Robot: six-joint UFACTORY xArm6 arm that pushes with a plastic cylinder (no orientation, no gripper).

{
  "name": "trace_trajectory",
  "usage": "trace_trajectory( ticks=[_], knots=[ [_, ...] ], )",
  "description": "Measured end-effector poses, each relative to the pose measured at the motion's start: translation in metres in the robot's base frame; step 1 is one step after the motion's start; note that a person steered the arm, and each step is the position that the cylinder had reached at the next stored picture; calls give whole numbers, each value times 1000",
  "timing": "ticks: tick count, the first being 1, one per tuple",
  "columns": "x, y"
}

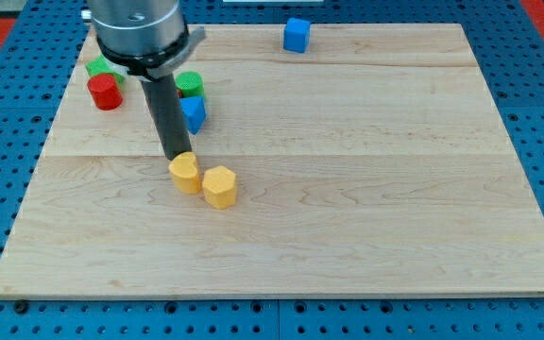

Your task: Move the yellow blocks together to the right side

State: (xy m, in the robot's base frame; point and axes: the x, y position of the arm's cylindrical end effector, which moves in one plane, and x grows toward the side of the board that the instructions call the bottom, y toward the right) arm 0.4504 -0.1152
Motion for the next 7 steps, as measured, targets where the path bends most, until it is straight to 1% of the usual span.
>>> trace_trajectory(
  ticks=[1,2,3,4,7],
  knots=[
    [3,-76],
    [22,-28],
    [30,47],
    [63,66],
    [72,78]
  ],
)
